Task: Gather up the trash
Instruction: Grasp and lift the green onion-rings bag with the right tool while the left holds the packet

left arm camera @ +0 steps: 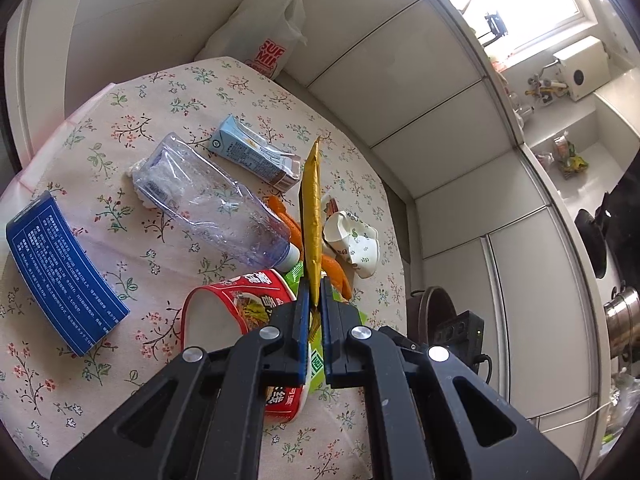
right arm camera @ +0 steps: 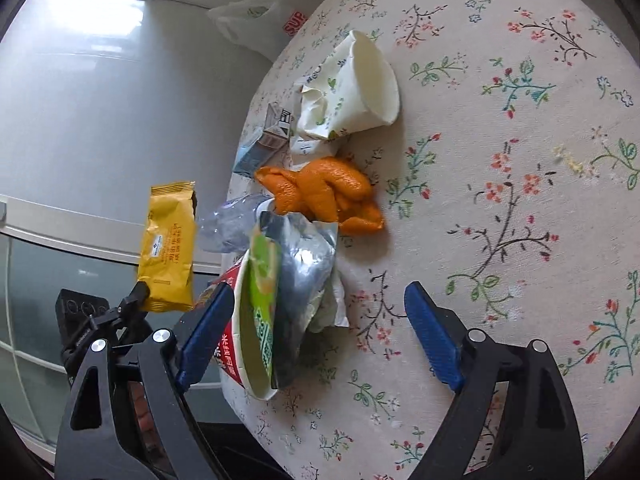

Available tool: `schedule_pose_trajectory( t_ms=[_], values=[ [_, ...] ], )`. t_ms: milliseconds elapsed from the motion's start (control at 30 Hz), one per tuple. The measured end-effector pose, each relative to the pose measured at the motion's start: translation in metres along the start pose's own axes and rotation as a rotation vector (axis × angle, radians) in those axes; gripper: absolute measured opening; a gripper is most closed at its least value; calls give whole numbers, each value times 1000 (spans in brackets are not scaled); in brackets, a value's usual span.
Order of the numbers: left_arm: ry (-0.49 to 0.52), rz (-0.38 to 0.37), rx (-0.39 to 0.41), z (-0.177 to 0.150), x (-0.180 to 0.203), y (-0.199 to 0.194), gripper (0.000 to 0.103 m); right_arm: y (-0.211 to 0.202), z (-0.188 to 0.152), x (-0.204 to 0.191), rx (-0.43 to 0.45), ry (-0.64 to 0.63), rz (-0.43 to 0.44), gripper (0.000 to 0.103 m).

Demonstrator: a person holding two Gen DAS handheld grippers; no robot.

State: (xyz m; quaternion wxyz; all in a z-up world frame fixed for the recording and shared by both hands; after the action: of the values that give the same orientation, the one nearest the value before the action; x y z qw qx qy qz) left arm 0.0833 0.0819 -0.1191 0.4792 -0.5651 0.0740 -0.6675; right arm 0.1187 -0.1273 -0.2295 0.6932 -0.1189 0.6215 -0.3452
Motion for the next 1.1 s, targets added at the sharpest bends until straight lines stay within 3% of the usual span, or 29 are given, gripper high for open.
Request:
schedule_pose_trajectory(
  t_ms=[200,267,433,533,600,667,833,1100],
  values=[
    [14,-9,13,1,3,-6,5,10,-36,-18,-107,-25,20,68],
    [16,-12,12,1,4,-6,5,14,-46,-25,-118,-69,7,67],
    [48,-3,13,-1,12,-3,5,31,-47,-28,-108,-42,17,63],
    [61,10,13,-3,12,-2,5,42,-48,-33,-124,-34,32,43],
    [54,16,9,-2,8,-1,5,47,-46,-35,-127,-37,25,19],
    [45,19,6,-2,6,1,5,49,-46,-37,-115,-54,-2,11],
    [49,18,8,-3,8,3,5,29,-39,-32,-54,-86,-35,4],
    [66,7,25,-4,18,0,5,-20,-25,-67,92,-191,-29,0]
  ],
)
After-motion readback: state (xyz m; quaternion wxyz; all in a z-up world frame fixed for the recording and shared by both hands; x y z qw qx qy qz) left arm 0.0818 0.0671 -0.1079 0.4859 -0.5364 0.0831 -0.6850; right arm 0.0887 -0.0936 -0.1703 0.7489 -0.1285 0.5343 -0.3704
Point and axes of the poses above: each gripper's, at about its wrist camera, not at the fingertips, and y roughly the way its jaws point, x to its right, z to its top, the point moved 8 cm from there along y, roughly the way its jaws point, and after that the axes turned 3 degrees about -y, right-handed, at the moved point
